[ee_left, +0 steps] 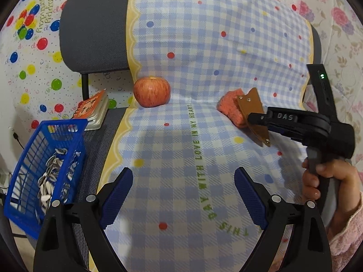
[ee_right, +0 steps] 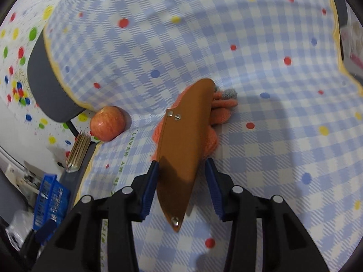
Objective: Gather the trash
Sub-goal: 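Grasp the orange knitted glove with the left tool while the right tool holds the sheath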
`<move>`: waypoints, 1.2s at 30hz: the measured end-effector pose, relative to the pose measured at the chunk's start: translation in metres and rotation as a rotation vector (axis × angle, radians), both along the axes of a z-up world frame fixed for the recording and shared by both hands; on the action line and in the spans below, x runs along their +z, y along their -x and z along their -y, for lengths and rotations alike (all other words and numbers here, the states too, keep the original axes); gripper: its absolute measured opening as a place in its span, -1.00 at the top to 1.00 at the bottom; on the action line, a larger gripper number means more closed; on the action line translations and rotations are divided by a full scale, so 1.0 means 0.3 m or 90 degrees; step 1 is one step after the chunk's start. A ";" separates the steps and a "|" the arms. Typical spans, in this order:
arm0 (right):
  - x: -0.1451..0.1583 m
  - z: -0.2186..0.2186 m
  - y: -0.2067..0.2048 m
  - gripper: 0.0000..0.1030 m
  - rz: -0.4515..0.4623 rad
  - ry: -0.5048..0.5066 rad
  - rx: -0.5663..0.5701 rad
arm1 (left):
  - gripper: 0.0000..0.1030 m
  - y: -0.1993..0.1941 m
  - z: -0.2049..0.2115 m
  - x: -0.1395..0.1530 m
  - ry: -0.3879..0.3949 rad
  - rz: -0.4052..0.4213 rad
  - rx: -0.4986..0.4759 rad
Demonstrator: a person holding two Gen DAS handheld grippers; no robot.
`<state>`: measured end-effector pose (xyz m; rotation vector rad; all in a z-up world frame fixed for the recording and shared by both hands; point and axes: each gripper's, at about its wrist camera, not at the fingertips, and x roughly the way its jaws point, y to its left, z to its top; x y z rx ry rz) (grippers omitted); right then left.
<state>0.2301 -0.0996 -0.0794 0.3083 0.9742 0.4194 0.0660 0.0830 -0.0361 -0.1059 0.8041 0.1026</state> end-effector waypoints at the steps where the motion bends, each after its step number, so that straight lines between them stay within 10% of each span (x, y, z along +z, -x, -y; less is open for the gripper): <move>1: 0.001 0.007 0.003 0.55 -0.002 -0.011 -0.001 | -0.75 -0.011 0.000 -0.006 -0.003 -0.005 -0.001; 18: 0.209 0.311 0.316 0.77 0.164 0.057 -0.040 | -0.69 -0.259 0.212 -0.025 -0.039 0.000 -0.115; 21: 0.225 0.349 0.361 0.77 0.185 0.056 -0.047 | -0.43 -0.349 0.249 -0.032 -0.021 -0.016 -0.129; 32: 0.206 0.449 0.402 0.77 0.190 0.050 -0.068 | -0.44 -0.649 0.295 -0.097 0.057 -0.107 -0.075; 36: 0.189 0.475 0.426 0.77 0.178 0.049 -0.071 | 0.40 -0.617 0.301 -0.108 0.060 -0.094 -0.096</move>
